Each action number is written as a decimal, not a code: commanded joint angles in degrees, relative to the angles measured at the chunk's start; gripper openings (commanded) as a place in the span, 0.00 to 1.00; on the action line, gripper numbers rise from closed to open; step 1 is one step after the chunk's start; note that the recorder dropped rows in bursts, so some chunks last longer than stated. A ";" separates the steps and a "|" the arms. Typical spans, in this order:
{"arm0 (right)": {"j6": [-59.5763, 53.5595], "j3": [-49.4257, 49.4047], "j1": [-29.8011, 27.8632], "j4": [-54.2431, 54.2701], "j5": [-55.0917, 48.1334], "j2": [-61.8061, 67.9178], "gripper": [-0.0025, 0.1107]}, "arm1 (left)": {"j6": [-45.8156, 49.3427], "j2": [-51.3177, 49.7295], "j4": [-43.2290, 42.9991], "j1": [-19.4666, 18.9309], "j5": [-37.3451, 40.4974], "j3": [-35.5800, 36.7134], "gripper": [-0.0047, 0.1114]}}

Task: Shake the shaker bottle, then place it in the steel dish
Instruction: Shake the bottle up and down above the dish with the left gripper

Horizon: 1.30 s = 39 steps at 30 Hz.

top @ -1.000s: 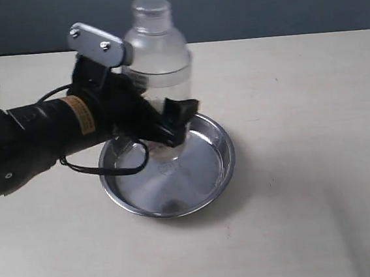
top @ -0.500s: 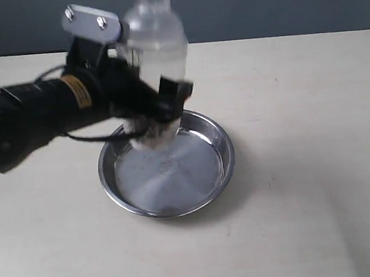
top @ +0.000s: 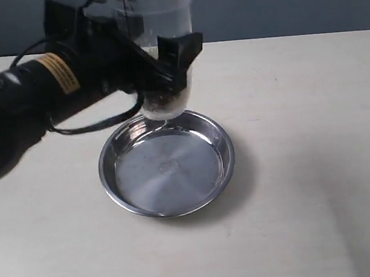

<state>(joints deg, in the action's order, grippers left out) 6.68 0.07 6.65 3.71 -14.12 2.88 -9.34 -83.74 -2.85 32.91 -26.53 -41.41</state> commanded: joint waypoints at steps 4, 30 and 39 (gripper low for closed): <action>0.00 -0.07 0.12 -0.42 0.64 0.22 0.01 | -2.14 0.52 -1.07 0.87 -7.72 0.32 0.04; 0.00 -0.07 0.12 -0.31 0.66 0.22 0.01 | -1.66 3.82 -1.59 0.33 -1.77 -1.22 0.04; 0.00 -0.07 0.12 -0.31 0.66 0.22 0.01 | -2.03 6.52 -1.56 0.33 -7.19 -2.80 0.04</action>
<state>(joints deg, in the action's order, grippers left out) 6.68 0.07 6.65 3.71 -14.23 2.88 -11.47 -85.17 -4.06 33.17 -25.01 -38.64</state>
